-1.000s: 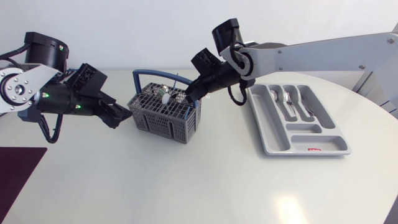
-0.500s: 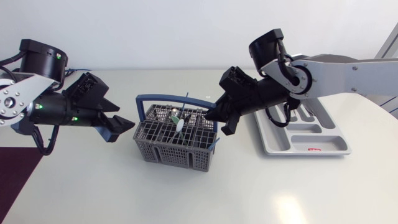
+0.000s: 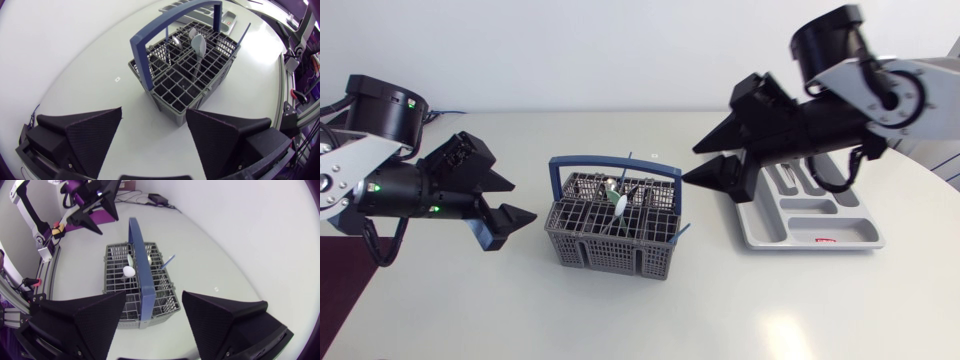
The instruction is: Unload the cutlery basket into the drawer organizer.
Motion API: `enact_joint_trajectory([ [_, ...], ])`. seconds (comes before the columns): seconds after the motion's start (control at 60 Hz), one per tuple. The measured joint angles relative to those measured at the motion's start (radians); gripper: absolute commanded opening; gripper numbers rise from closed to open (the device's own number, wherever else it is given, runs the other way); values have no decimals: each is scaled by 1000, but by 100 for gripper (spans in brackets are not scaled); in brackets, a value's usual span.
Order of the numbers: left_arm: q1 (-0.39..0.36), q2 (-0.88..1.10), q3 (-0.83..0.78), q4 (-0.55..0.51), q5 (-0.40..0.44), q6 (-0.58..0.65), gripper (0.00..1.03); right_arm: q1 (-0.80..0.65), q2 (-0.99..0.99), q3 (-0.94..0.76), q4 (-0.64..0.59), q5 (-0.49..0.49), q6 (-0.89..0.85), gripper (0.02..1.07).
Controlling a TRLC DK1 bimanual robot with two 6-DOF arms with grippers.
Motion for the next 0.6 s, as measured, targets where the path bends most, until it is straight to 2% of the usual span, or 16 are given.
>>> enact_joint_trajectory([
  [0.083, 6, 6, -8, 2, 0, 23, 94, -28, -93, -29, -3, -20, 16, 100],
  [0.2, 15, 42, -11, 27, 0, 43, 94, -43, -187, -107, -18, -23, 39, 80],
  [0.25, 16, 63, -16, 40, 0, 54, 94, -43, -209, -152, -25, -24, 46, 59],
  [0.35, 16, 111, -24, 54, 0, 71, 90, -46, -214, -229, -23, -23, 55, 8],
  [0.433, 16, 152, -24, 74, 0, 87, 84, -56, -189, -272, 2, -23, 64, 7],
  [0.55, 16, 210, -24, 113, 0, 105, 69, -54, -113, -285, 37, -21, 64, 7],
  [0.6, 16, 234, -24, 127, 1, 108, 68, -46, -72, -286, 58, -20, 64, 7],
])
